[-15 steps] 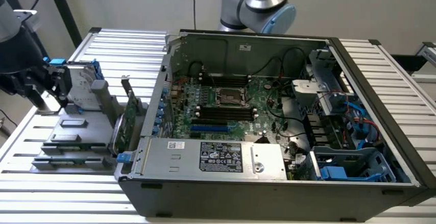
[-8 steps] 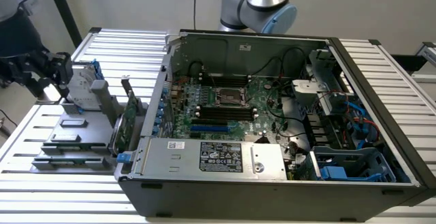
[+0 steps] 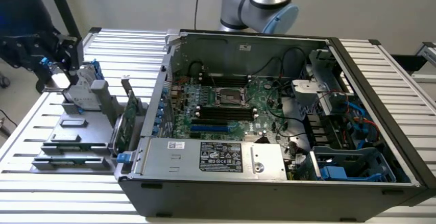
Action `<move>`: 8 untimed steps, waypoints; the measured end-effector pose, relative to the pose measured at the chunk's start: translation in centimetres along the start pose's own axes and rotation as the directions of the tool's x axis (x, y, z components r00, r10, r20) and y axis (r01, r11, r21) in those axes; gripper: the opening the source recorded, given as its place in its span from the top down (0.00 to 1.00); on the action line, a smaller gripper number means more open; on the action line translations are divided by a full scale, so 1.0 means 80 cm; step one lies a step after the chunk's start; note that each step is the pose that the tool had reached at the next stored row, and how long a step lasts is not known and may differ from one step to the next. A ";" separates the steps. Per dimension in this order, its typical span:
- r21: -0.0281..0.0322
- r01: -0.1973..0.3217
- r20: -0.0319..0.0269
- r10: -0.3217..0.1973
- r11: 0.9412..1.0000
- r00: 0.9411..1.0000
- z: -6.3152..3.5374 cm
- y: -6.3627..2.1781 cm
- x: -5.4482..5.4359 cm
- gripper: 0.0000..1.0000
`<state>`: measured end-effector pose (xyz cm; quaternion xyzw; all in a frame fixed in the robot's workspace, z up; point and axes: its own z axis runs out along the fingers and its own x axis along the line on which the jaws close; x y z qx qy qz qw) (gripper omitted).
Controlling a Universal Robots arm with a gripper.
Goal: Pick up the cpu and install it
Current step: 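Pick up the cpu and move it towards the insertion slot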
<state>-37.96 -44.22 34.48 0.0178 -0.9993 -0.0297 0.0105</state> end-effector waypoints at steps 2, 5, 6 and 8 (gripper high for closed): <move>0.000 0.000 -0.003 0.000 1.000 1.000 -0.012 0.000 -0.011 0.45; -0.001 0.001 -0.007 -0.001 1.000 1.000 -0.029 0.001 -0.028 0.45; -0.001 0.001 -0.008 -0.001 1.000 1.000 -0.033 0.001 -0.034 0.45; -0.001 0.001 -0.009 -0.001 1.000 1.000 -0.040 0.001 -0.045 0.45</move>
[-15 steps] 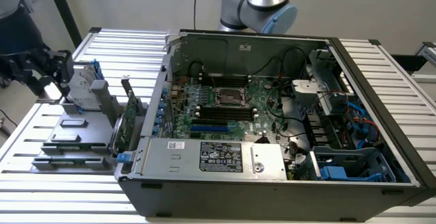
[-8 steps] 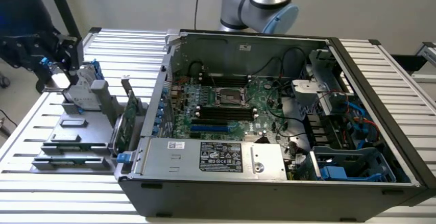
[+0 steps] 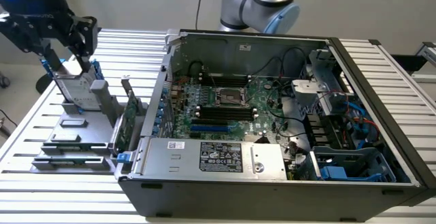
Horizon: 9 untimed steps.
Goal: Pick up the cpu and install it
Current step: 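Pick up the cpu and move it towards the insertion slot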
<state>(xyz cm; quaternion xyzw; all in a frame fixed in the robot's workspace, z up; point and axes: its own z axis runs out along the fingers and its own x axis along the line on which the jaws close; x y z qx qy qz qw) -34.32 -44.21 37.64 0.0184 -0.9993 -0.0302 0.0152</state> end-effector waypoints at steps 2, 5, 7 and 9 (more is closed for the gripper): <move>0.000 0.000 -0.001 0.000 1.000 1.000 -0.004 0.000 -0.012 0.45; -0.002 0.000 -0.001 0.000 1.000 1.000 -0.004 0.000 -0.028 0.45; -0.003 0.000 -0.001 0.000 1.000 1.000 -0.005 0.000 -0.040 0.45; -0.004 0.000 -0.001 0.000 1.000 1.000 -0.005 0.000 -0.051 0.45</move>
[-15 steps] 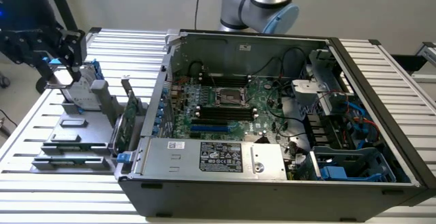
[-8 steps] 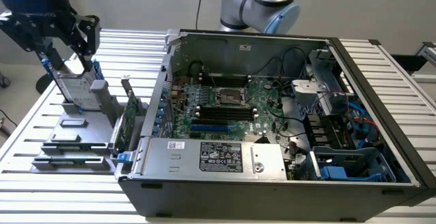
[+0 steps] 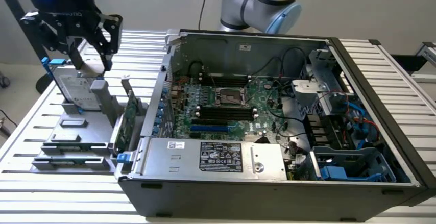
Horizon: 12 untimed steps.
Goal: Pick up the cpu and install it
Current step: 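Pick up the cpu and move it towards the insertion slot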
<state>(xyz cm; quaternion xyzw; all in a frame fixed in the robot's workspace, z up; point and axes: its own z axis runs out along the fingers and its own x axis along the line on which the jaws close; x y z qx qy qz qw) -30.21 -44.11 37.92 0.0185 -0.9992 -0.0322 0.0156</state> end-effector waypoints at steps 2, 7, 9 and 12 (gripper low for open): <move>-0.001 0.000 0.000 0.000 1.000 1.000 0.000 0.000 -0.011 0.45; -0.004 0.000 0.000 0.000 1.000 1.000 -0.001 0.000 -0.040 0.45; -0.006 0.000 0.000 0.000 1.000 1.000 -0.002 0.000 -0.051 0.45; -0.007 0.000 0.000 0.000 1.000 1.000 -0.002 0.000 -0.068 0.45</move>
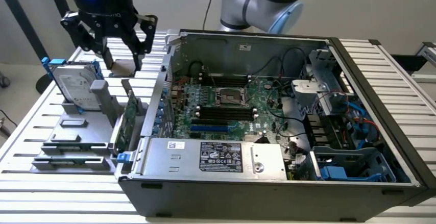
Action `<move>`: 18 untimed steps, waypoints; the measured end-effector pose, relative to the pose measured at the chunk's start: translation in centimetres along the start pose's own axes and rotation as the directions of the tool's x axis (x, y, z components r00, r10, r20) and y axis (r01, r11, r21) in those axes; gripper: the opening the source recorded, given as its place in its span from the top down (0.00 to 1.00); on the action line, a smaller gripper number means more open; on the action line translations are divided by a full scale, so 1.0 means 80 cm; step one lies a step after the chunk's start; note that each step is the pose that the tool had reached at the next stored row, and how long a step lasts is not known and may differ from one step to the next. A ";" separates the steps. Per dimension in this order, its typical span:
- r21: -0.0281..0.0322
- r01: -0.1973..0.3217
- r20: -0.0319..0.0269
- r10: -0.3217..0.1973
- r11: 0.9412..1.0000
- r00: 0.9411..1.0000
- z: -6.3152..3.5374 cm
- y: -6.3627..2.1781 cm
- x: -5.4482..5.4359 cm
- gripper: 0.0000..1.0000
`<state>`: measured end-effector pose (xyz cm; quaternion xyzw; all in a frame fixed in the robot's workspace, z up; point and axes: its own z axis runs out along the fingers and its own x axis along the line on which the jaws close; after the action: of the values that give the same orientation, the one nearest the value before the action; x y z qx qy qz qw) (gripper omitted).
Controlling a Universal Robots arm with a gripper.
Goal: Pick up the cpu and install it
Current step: 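Pick up the cpu and move it towards the insertion slot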
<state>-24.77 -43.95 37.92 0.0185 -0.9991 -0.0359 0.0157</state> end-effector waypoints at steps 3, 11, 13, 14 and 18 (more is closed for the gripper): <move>-0.002 0.000 0.000 0.000 1.000 1.000 -0.001 0.000 -0.017 0.45; -0.009 0.000 0.000 0.000 1.000 1.000 -0.002 -0.001 -0.063 0.45; -0.010 0.000 0.000 0.000 1.000 1.000 -0.002 0.000 -0.074 0.45; -0.010 0.000 0.000 0.000 1.000 1.000 -0.002 0.000 -0.080 0.45; -0.013 0.000 0.000 0.000 1.000 1.000 -0.003 0.001 -0.102 0.45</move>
<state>-16.60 -43.54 37.92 0.0186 -0.9988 -0.0423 0.0160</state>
